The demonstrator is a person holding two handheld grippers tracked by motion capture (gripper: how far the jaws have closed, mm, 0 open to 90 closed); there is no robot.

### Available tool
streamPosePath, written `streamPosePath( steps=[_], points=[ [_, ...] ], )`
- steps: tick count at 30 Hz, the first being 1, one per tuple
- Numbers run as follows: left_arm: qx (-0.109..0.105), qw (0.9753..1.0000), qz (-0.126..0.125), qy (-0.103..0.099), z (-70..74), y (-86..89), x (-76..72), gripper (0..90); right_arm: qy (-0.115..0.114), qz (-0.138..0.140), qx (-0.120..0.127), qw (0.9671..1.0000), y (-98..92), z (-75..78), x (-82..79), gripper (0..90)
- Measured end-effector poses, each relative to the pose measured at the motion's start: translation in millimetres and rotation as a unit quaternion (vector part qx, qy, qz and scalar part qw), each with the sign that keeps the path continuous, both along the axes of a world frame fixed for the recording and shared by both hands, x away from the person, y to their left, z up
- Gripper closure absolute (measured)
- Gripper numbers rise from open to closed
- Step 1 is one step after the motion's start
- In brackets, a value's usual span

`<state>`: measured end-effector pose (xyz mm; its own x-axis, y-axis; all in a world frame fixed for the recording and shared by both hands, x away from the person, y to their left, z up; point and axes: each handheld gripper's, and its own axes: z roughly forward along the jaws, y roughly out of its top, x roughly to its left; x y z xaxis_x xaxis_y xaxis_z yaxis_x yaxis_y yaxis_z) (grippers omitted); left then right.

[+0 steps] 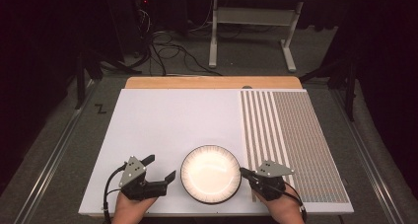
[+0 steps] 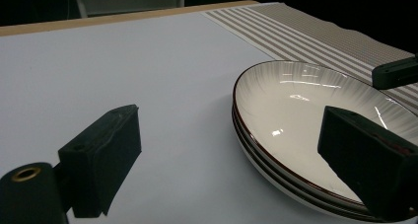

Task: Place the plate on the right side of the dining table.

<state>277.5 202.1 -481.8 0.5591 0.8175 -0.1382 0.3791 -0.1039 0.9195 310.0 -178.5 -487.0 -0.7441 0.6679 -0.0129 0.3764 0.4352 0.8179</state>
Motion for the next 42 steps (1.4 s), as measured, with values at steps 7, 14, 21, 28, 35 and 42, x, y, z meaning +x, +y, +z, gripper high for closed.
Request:
streamPosePath(
  steps=[7,14,21,28,35,42],
  points=[
    [-0.003,1.0000,-0.001,0.004,-0.2,0.6,0.0,10.4,0.001,0.004,-0.002,1.0000,3.3,-0.5,-0.4,90.0],
    [-0.007,0.9999,-0.005,0.009,-0.6,1.4,0.4,10.9,0.003,0.019,-0.007,0.9998,11.5,-2.0,-1.1,90.0],
    [-0.011,0.9999,-0.006,0.012,-0.5,2.2,0.2,11.4,0.005,0.024,-0.011,0.9996,19.7,-4.3,-0.9,90.0],
    [-0.008,0.9998,-0.010,0.016,-1.5,1.5,0.7,12.6,0.006,0.025,-0.017,0.9995,22.6,-4.5,0.2,90.0],
    [-0.005,0.9996,-0.018,0.022,-3.2,-2.9,1.2,15.4,0.006,0.025,-0.015,0.9995,22.5,-4.6,1.5,90.0],
    [-0.006,0.9995,-0.019,0.024,-2.9,-2.6,1.2,15.5,0.009,0.022,-0.017,0.9996,23.0,-4.2,2.0,90.0]
  ],
)
